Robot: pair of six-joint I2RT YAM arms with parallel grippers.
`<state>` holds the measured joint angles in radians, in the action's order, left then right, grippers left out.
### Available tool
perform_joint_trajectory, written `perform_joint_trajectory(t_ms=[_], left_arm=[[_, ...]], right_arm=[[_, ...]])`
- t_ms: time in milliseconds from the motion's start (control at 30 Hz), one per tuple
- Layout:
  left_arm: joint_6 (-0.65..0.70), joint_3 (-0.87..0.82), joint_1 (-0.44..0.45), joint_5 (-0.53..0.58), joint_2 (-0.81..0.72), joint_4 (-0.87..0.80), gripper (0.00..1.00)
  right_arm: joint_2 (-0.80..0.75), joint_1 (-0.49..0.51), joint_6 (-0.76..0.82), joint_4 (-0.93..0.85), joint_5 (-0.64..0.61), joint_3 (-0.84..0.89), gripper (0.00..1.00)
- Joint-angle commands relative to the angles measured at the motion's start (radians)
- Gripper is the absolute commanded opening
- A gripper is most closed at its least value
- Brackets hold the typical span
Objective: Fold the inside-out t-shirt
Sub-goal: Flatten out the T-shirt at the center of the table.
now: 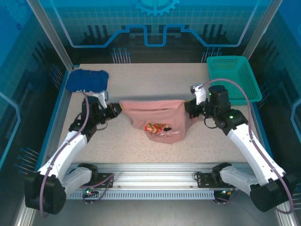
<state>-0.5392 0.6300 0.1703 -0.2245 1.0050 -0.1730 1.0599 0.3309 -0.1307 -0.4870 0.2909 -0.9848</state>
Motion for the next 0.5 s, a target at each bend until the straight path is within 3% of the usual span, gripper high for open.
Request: perform_joint_trajectory(t_ms=[0,167,333,467], left_arm=[[0.064,-0.037,0.068,0.195,-0.062,-0.120,0.42],[0.172,0.007,0.305,0.385,-0.128,-0.053,0.64],[0.347,0.086,0.501,0.254,0.057,0.114,0.73],[0.431,0.210,0.560,0.148,0.251,0.119,0.76]], right_arm=[[0.051,0.013,-0.016,0.025,0.129,0.025,0.00],[0.112,0.036,-0.019,0.045,0.149,0.038,0.00],[0.135,0.036,-0.018,0.054,0.148,0.030,0.00],[0.135,0.037,-0.020,0.055,0.148,0.024,0.00]])
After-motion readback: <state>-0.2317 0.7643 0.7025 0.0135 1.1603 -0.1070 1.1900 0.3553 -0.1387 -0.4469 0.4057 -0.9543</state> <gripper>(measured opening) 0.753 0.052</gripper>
